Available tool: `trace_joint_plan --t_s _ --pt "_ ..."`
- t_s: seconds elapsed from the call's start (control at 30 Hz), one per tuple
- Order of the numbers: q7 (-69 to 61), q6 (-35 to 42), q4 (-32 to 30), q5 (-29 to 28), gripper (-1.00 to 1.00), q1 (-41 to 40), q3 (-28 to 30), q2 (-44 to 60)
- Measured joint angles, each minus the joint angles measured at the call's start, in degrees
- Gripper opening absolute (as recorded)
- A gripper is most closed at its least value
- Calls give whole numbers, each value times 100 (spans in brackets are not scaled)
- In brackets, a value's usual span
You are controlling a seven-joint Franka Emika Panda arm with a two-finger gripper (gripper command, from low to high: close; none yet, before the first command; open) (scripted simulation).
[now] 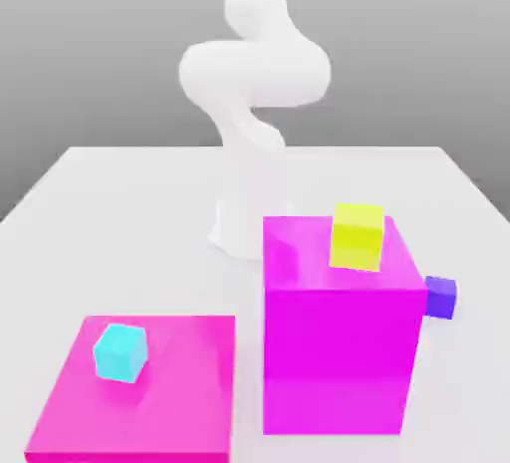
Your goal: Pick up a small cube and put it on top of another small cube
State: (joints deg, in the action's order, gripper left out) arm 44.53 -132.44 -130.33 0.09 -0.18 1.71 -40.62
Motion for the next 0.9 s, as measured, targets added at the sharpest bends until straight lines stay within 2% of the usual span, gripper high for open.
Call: trace_joint_plan --t_s 0.27,0.53,0.9 --pt "-518 -212 473 150 0 -58 614 1682" --pt "-1212 -411 937 564 0 -242 1159 3348" --pt "-2214 -667 1582 1212 0 -994 1390 5669"
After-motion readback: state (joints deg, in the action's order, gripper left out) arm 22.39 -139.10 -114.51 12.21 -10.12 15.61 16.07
